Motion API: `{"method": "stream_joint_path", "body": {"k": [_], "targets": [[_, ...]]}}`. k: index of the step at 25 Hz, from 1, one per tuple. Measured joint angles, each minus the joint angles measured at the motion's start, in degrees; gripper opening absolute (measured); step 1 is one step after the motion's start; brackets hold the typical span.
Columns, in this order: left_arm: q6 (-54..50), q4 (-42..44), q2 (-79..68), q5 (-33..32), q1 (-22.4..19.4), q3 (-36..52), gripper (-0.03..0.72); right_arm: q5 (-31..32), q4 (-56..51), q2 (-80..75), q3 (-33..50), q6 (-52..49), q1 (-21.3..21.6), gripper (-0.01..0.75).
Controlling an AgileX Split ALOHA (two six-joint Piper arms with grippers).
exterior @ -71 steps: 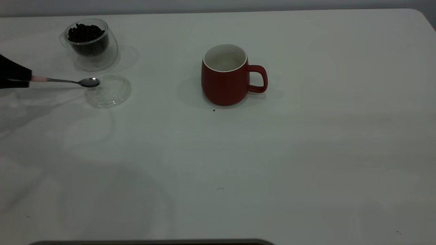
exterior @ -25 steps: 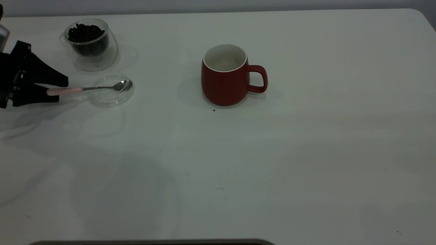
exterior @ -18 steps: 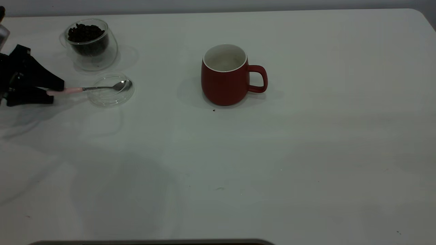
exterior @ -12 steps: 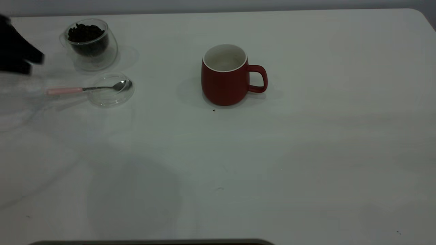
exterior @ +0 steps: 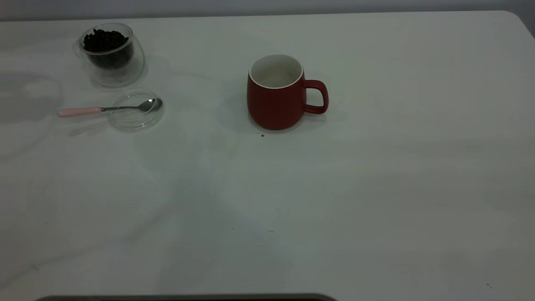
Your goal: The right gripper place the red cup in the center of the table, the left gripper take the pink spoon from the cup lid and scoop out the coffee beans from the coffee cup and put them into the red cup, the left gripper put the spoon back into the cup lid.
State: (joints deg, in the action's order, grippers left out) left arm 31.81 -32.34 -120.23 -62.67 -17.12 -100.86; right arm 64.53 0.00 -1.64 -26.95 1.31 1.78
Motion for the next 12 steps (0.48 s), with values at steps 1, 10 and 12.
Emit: {"method": "stream_joint_path", "body": {"k": [1,10,12], "targets": [[-0.8,0.7,0.9,-1.2,1.1,-1.0,0.505,0.0,0.0,0.0,0.0,0.0,0.0,0.588],[-16.2,16.9,11.3,-4.3,10.8,-4.3,0.505,0.0,0.0,0.0,0.0,0.0,0.0,0.588],[-20.3,19.7,13.7,-4.3,11.7,-4.3,0.505,0.0,0.0,0.0,0.0,0.0,0.0,0.588]]}}
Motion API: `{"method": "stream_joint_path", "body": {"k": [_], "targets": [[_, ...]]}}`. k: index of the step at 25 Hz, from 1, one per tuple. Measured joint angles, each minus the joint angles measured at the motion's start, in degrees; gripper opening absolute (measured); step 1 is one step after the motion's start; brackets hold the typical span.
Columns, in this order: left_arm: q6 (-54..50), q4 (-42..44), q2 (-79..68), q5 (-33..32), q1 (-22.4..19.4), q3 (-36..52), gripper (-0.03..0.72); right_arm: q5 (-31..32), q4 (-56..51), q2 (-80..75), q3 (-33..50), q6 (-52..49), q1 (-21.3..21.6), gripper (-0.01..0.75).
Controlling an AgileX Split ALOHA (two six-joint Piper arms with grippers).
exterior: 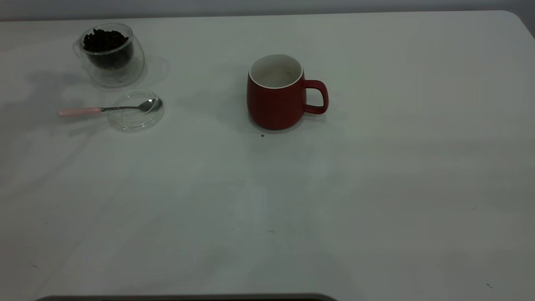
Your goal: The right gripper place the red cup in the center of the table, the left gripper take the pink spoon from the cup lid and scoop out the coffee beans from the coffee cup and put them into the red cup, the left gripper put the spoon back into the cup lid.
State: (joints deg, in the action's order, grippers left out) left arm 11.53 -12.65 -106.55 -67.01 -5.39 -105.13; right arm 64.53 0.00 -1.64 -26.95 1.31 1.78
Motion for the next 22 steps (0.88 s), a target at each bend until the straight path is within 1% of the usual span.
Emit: {"method": "stream_joint_path", "body": {"k": [4,6,8,10,14,19,22], "targets": [[-6.6,2.0,4.9,0.0,0.3,0.0,0.505,0.0,0.0,0.0,0.0,0.0,0.0,0.588],[-7.7,2.0,8.0,0.0,0.3,0.8,0.505,0.0,0.0,0.0,0.0,0.0,0.0,0.588],[-8.0,1.8,12.5,0.0,0.3,3.7,0.505,0.0,0.0,0.0,0.0,0.0,0.0,0.588],[-8.0,1.8,17.7,0.0,0.3,8.1,0.505,0.0,0.0,0.0,0.0,0.0,0.0,0.588],[-8.0,2.0,31.2,0.0,0.3,20.3,0.505,0.0,0.0,0.0,0.0,0.0,0.0,0.588],[-8.0,2.0,48.9,0.0,0.3,33.5,0.505,0.0,0.0,0.0,0.0,0.0,0.0,0.588],[-8.0,2.0,59.8,0.0,1.8,40.7,0.505,0.0,0.0,0.0,0.0,0.0,0.0,0.588]]}}
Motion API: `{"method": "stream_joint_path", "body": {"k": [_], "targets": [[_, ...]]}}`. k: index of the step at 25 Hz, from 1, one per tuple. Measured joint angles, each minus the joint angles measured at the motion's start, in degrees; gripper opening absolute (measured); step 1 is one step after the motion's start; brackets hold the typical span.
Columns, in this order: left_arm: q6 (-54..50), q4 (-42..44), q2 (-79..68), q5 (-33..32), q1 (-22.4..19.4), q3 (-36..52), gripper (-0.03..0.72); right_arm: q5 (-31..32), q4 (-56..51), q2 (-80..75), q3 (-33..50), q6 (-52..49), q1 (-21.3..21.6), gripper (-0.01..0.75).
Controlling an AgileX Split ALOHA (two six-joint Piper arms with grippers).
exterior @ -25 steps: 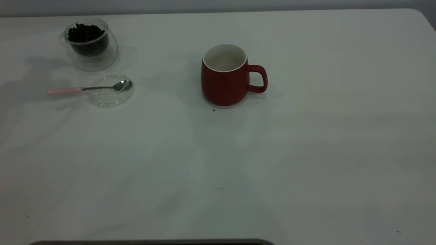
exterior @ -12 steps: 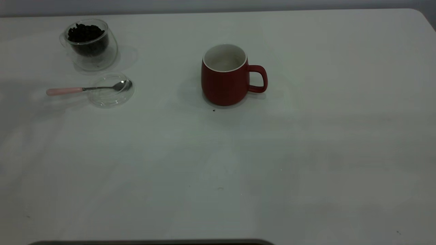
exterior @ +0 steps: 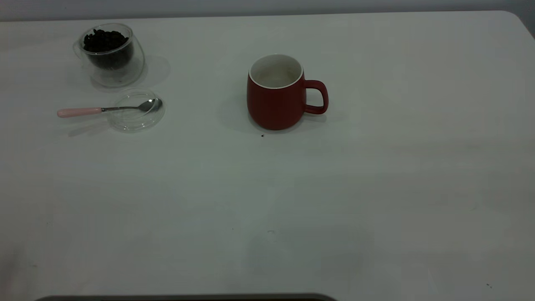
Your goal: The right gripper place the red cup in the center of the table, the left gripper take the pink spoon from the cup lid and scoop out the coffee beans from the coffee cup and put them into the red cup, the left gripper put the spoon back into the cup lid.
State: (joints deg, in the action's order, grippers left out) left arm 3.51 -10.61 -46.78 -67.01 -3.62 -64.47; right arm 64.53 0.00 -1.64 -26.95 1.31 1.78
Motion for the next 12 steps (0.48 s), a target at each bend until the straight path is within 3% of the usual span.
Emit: {"method": "stream_joint_path", "body": {"k": [5,12], "targets": [[5.2,0.3,16.3,0.2,4.0,10.4,0.505,0.0,0.0,0.0,0.0,0.0,0.0,0.588],[5.9,1.3,24.8,0.2,5.2,21.0,0.505,0.0,0.0,0.0,0.0,0.0,0.0,0.588]]}}
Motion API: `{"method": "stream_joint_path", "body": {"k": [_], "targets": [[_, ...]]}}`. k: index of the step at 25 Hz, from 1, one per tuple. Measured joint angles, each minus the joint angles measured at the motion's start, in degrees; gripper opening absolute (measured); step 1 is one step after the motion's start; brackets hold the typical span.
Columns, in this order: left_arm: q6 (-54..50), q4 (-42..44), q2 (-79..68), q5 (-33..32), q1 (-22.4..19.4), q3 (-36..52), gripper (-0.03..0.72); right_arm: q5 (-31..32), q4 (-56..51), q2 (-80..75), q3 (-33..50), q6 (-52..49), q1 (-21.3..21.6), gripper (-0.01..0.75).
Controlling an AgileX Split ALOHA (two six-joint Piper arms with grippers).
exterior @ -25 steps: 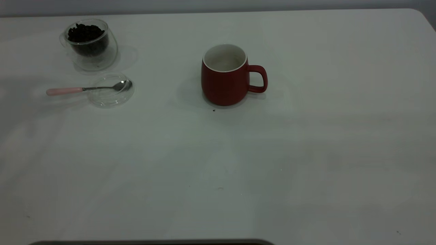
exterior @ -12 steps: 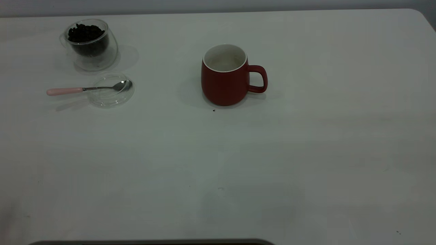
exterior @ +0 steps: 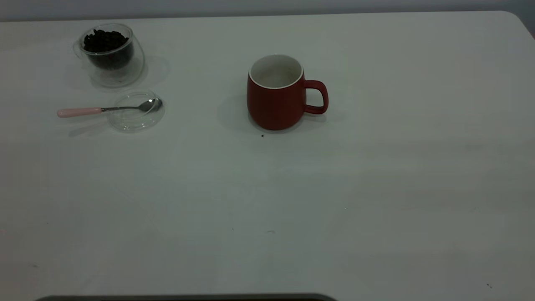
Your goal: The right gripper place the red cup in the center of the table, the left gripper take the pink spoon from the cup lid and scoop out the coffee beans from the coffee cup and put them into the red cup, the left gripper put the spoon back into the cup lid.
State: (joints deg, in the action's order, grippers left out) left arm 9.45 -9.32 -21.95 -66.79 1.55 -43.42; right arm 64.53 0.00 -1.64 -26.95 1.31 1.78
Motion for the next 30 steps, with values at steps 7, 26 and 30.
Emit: {"method": "stream_joint_path", "body": {"k": [7,26,30], "targets": [[-1.0,4.1,0.2,0.1,0.5,9.6,0.505,0.0,0.0,0.0,0.0,0.0,0.0,0.588],[-11.6,10.7,22.2,2.3,-0.9,15.5,0.505,0.0,0.0,0.0,0.0,0.0,0.0,0.588],[-11.6,11.0,23.0,1.9,-2.8,15.5,0.505,0.0,0.0,0.0,0.0,0.0,0.0,0.588]]}}
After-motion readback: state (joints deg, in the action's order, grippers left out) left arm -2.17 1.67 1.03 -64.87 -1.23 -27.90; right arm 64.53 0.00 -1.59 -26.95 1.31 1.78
